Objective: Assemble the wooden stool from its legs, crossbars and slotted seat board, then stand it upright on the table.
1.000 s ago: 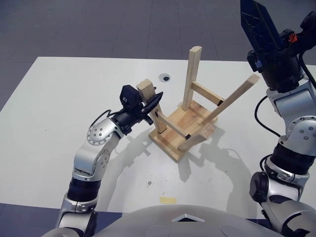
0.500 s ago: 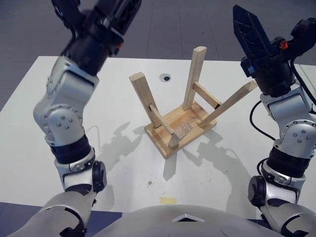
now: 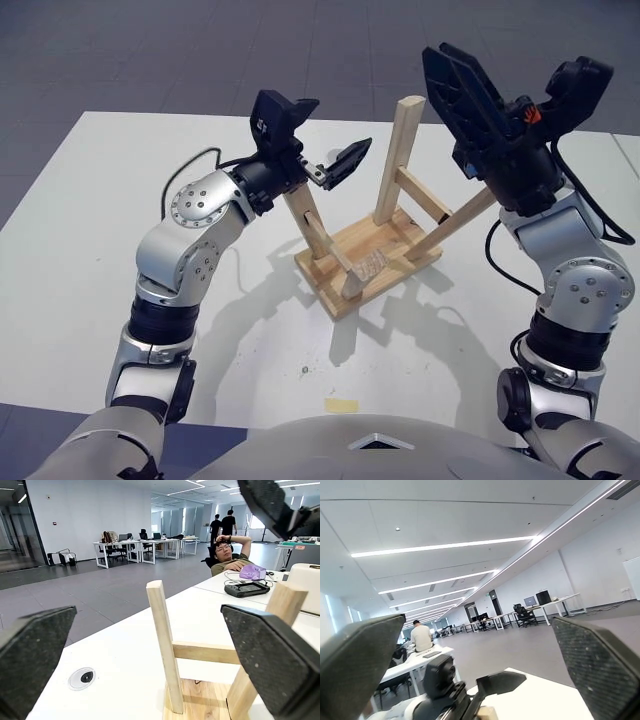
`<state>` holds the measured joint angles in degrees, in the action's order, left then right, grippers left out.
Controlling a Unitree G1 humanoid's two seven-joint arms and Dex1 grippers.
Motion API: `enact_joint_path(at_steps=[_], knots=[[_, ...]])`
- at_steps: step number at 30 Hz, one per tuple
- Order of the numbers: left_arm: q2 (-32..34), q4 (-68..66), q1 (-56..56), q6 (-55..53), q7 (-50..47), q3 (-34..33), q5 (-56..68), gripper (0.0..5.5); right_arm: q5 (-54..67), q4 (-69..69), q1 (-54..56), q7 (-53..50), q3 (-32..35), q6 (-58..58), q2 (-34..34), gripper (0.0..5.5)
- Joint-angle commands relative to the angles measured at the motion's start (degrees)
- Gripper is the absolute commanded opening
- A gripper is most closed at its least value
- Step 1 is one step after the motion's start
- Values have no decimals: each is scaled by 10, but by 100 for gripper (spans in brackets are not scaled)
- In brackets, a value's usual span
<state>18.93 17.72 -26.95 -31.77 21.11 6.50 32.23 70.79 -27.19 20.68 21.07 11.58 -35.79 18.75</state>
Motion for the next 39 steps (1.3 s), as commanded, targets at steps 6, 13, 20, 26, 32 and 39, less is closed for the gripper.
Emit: enact_joint_path(at_steps=[6, 13, 20, 26, 32, 39], knots=[[-50, -14, -81, -34, -74, -117, 59, 537, 74, -61, -78, 65, -4, -49, 57, 540], [25, -6, -143, -67, -163, -265, 87, 537, -112, -93, -287, 189, -25, -57, 213, 540], [215, 19, 141, -84, 127, -228, 67, 537, -232, 89, -459, 281, -6, 2, 231, 540], [340, 57, 295, -48, 325, -153, 14, 537, -311, 185, -378, 232, 27, 99, 179, 540], [331, 98, 298, -9, 379, -28, -40, 537, -343, 216, -230, 254, -41, 123, 135, 540], [239, 110, 232, -23, 312, 28, -52, 537, -371, 223, -196, 328, -106, 118, 144, 540]])
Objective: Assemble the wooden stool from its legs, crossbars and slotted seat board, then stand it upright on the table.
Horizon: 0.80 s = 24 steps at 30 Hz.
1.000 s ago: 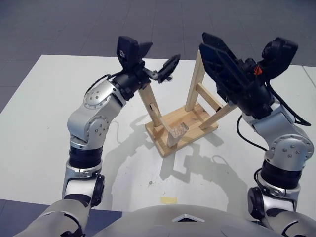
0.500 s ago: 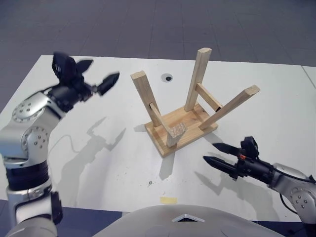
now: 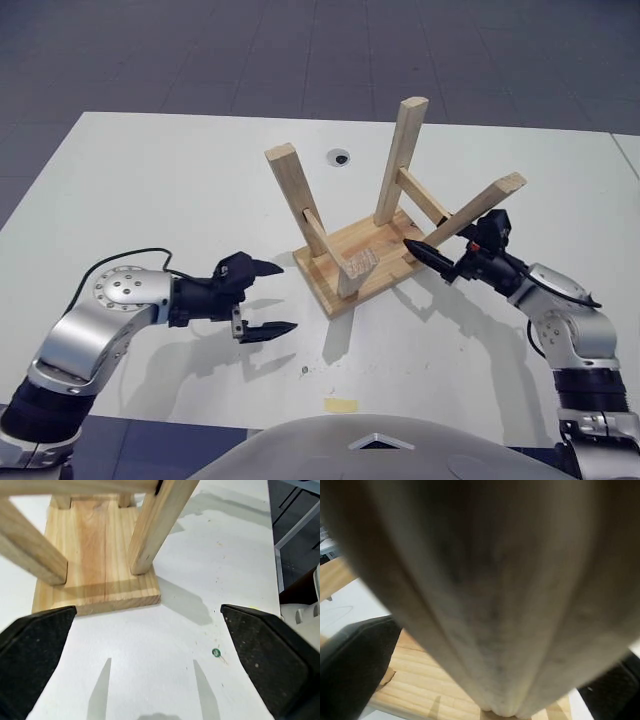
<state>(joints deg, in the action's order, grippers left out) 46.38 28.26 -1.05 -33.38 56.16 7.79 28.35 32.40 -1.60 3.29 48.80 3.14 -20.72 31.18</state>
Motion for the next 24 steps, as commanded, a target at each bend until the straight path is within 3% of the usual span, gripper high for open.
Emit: enact_joint_path(at_steps=[1, 7, 14, 21, 24], knots=[[-41, 2, -27, -3, -45, 17, -18, 537, 21, -49, -40, 70, -23, -48, 37, 540], [-66, -29, -38, 19, -78, 18, -47, 537, 58, -134, -124, 99, 25, -95, 90, 540], [-147, -124, -80, 64, -181, 15, -119, 537, 58, -169, -136, 78, 10, -101, 65, 540], [-114, -133, -91, 49, -94, -18, -61, 537, -4, -90, -101, 60, 8, -24, 39, 540], [-109, -246, -153, 88, -23, 4, -77, 537, -15, -51, -80, 79, 4, -7, 44, 540]])
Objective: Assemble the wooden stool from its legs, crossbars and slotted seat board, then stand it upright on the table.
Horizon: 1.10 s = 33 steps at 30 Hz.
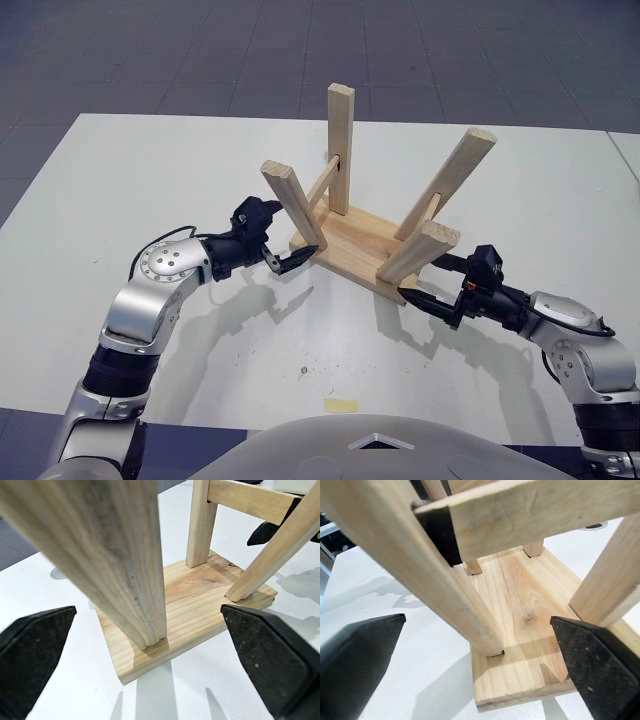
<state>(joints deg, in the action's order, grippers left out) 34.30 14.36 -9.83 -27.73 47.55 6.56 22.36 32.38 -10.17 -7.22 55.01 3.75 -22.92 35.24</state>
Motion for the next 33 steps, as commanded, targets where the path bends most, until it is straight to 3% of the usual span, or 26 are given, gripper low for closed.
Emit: enact_joint_path(at_steps=[1, 5, 11, 17, 24, 27, 33], knots=[[6, -156, -92, 53, 72, 24, -34, 537, -9, 35, 31, 22, -1, 10, 5, 540], [-23, -268, -158, 107, 100, 49, -69, 537, -24, 39, 44, 27, -13, 17, 2, 540], [0, -152, -97, 105, 172, 96, -68, 537, -57, 74, 38, 26, -9, 46, 8, 540], [19, -63, -61, 62, 196, 97, -45, 537, -80, 95, 44, 2, -2, 79, -7, 540], [-6, -85, -62, 70, 152, 79, -58, 537, -30, 86, 35, 42, 14, 29, 9, 540], [-6, -92, -56, 68, 158, 90, -57, 489, -21, 102, 48, 55, 19, 19, 12, 540], [-29, -148, -75, 72, 159, 103, -63, 391, -15, 110, 64, 88, 11, -2, 24, 449]])
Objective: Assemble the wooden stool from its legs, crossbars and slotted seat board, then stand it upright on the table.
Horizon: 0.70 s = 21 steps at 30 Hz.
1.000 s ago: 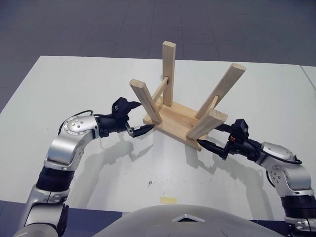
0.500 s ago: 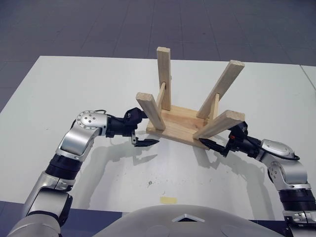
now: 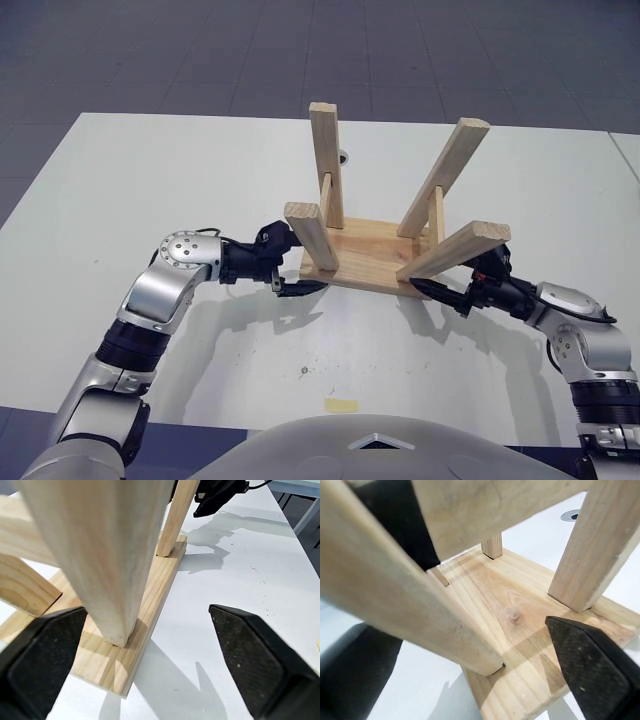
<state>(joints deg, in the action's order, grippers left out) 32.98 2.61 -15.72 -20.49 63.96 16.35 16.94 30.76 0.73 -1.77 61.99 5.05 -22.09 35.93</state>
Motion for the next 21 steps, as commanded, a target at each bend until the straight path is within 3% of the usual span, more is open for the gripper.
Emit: enact_joint_path(at_steps=[1, 13, 17, 21], knots=[[-23, -35, -18, -1, -9, 7, -10, 371, 0, 2, 11, 23, -5, -13, 18, 430], [-35, 2, -10, -78, -1, -3, 33, 160, 20, 18, 15, 37, 6, -60, 21, 227], [-37, 71, 1, -206, -35, -36, 100, 137, 101, -37, 6, 32, 37, -145, 16, 214], [-45, 167, 24, -378, -101, -103, 211, 127, 289, -128, -13, -43, 112, -280, -25, 207]])
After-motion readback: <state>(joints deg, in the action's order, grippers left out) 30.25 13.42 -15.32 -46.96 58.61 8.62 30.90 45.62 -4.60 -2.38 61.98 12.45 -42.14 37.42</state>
